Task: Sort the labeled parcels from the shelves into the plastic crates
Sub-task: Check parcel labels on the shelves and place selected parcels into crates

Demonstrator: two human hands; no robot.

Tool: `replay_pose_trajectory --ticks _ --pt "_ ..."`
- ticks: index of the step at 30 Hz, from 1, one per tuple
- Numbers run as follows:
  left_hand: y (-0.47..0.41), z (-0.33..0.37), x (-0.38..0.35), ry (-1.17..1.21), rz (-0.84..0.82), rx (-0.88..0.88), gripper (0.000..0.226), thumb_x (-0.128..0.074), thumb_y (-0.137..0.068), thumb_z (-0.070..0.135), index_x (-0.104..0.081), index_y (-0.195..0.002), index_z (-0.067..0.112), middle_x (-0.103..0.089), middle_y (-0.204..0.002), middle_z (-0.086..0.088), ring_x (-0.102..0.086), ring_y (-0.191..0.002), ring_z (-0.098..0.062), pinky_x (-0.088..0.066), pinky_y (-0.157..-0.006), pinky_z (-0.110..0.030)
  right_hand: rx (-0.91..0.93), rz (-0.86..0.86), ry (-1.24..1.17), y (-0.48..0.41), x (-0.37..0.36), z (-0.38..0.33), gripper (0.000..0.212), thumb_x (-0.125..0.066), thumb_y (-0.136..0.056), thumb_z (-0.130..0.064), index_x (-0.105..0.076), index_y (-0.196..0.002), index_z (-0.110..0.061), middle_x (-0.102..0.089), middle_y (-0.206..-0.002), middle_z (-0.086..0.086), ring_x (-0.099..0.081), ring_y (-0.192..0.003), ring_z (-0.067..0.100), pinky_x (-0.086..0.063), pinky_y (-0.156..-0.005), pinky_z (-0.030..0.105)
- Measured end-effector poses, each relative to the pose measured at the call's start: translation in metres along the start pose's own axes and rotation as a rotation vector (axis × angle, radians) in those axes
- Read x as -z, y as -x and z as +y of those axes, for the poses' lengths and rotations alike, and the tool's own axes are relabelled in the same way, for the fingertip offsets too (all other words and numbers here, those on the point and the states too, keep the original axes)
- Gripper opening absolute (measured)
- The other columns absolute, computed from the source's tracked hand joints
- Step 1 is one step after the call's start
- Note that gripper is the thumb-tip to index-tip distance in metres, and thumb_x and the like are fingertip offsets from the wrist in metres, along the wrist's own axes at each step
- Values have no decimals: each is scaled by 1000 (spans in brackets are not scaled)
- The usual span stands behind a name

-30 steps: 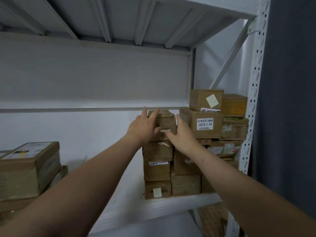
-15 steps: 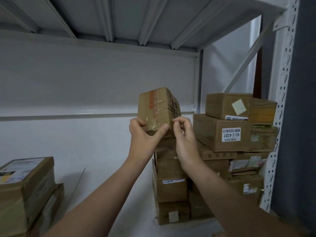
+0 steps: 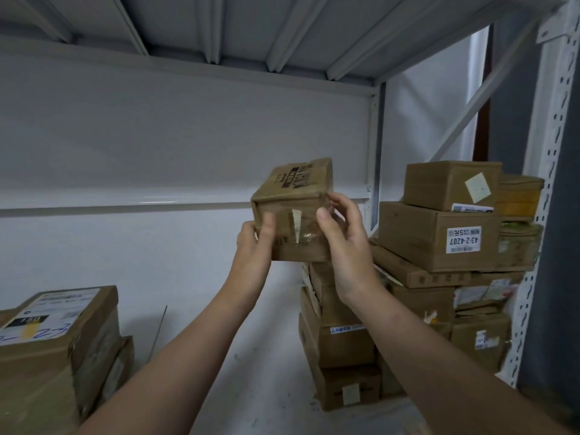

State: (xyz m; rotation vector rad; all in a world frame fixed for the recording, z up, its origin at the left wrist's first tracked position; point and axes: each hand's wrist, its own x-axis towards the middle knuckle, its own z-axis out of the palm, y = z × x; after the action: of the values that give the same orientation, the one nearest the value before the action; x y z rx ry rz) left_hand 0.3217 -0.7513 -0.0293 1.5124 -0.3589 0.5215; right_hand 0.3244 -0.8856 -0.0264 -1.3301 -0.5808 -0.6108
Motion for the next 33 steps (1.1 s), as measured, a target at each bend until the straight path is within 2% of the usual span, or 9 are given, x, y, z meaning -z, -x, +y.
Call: replay_pose_trajectory --ticks 2,6,10,13,17,21,28,30,33 --pt "-4 2 3 149 -16 107 61 -18 -84 78 -59 -109 40 -68 -106 17 -62 -102 -2 -51 -82 -26 -7 -46 21 1 -5 1 31 -58 -86 -52 -59 -114 -39 -54 -134 -6 -52 -124 12 -47 -103 42" --pt "-10 -2 11 380 69 251 41 -37 -95 56 -64 -109 30 -72 -104 3 -66 -102 -18 -53 -87 -36 68 -12 134 4 -11 4 19 -55 -96 -24 -60 -111 -35 -40 -146 -12 -38 -131 -4 -41 -109 35" --pt "-7 -10 11 446 119 205 31 -38 -100 38 -59 -116 21 -67 -113 -3 -71 -94 -23 -56 -85 -39 -44 115 91 1 -15 9 74 -71 -85 -23 -24 -138 -46 -20 -154 -6 -25 -138 5 -44 -101 29" --pt "-8 -15 12 353 99 93 28 -36 -103 29 -49 -127 23 -61 -117 -1 -67 -102 -23 -55 -90 -40 -164 42 -14 -1 -13 13 84 -75 -78 -33 -25 -145 -36 -42 -147 -1 -44 -132 14 -41 -107 44" --pt "-9 -18 16 50 145 -39 26 -43 -99 23 -66 -110 25 -60 -121 0 -61 -109 -13 -48 -98 -34 -52 6 -5 2 -9 17 68 -71 -85 -15 -38 -142 -33 -58 -130 -7 -58 -116 5 -51 -97 30" --pt "-5 -13 10 72 0 6 62 -46 -86 63 -40 -132 21 -66 -114 5 -66 -103 -9 -52 -93 -31 70 -46 275 8 -10 23 73 -70 -83 -21 -35 -134 -59 -27 -152 -5 -31 -140 11 -42 -108 41" --pt "-11 -32 15 -90 37 192 136 -70 -39 87 1 -147 44 -18 -157 -1 -33 -140 -21 -36 -109 -49 178 -215 463 28 -16 29 56 -54 -81 -22 -40 -132 -41 -26 -154 -11 -15 -145 3 -23 -119 38" --pt "-12 -32 18 -46 18 188 125 -73 -47 81 -12 -147 37 -32 -152 1 -42 -134 -16 -41 -106 -45 179 -236 469 30 -15 30 55 -53 -82 -18 -45 -134 -31 -32 -152 -11 -20 -144 1 -23 -118 30" --pt "-9 -34 21 104 26 111 61 -70 -83 40 -39 -134 28 -62 -126 9 -62 -110 -10 -52 -85 -31 244 -174 476 31 -12 29 46 -53 -85 -13 -56 -131 -18 -42 -147 -5 -31 -138 1 -30 -115 27"
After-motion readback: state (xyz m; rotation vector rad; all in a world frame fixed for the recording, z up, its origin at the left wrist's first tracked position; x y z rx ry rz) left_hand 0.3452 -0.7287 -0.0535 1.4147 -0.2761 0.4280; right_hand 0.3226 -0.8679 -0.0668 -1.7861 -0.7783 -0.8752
